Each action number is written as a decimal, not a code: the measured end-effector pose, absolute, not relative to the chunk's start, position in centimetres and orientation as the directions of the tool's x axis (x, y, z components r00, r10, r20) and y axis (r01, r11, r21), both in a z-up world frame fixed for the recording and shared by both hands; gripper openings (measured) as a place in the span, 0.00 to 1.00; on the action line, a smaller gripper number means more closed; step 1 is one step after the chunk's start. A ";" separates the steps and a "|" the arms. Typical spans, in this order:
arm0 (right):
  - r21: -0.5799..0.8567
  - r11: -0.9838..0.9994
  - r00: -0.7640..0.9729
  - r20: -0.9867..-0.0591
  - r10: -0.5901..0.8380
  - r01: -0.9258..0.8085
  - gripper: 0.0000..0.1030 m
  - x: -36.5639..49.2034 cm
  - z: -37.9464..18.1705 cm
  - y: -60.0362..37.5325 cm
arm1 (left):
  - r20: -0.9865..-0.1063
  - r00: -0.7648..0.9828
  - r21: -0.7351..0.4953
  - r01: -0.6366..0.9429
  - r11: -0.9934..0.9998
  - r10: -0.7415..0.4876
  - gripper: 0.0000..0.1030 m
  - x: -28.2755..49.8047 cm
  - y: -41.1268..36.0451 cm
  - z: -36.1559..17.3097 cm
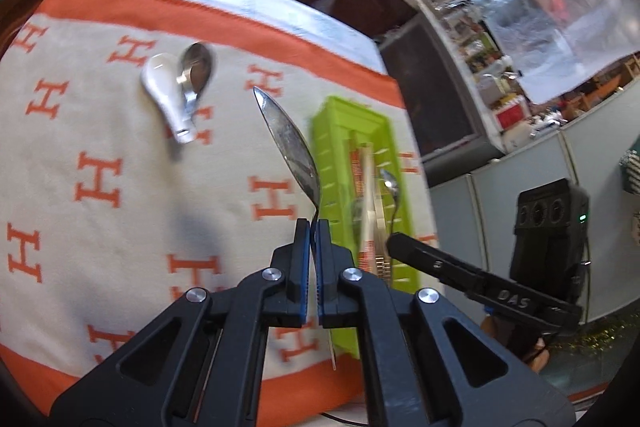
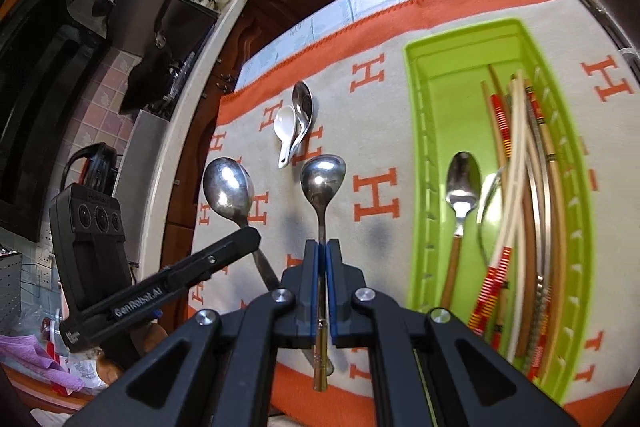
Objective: Organize utensils
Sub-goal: 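Grasp the large steel spoon with the left gripper while the right gripper holds its spoon, then lower both steel spoons into the green tray and open both grippers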
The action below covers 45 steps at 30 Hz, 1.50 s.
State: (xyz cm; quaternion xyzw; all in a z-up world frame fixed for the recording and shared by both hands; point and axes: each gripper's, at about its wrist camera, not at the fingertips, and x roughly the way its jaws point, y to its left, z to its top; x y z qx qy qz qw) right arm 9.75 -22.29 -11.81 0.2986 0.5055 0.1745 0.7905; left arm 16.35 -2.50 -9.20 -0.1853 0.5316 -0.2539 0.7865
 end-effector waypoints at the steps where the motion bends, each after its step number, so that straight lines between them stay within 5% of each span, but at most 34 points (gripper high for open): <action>1: 0.647 0.762 0.441 -0.692 0.572 0.027 0.03 9.4 -11.4 -22.8 | -0.736 0.297 -0.567 0.218 0.794 -0.608 0.00 16.4 -3.2 -8.6; 7: 0.616 0.786 0.508 -0.693 0.511 0.050 0.03 8.2 -9.8 -25.8 | -0.742 0.252 -0.548 0.306 0.778 -0.621 0.00 17.0 -9.1 -6.7; 16: 0.515 0.851 0.529 -0.753 0.393 0.100 0.03 8.2 -11.0 -28.7 | -0.863 0.173 -0.391 0.365 0.845 -0.474 0.00 20.1 -17.6 -10.9; 28: 0.527 0.843 0.455 -0.781 0.428 0.111 0.04 11.6 -15.1 -29.3 | -0.928 0.189 -0.234 0.373 0.898 -0.321 0.01 24.2 -19.9 -13.5; 45: 0.533 0.839 0.438 -0.784 0.441 0.111 0.07 10.8 -14.6 -27.6 | -0.902 0.288 -0.195 0.395 0.898 -0.323 0.27 18.5 -16.9 -8.7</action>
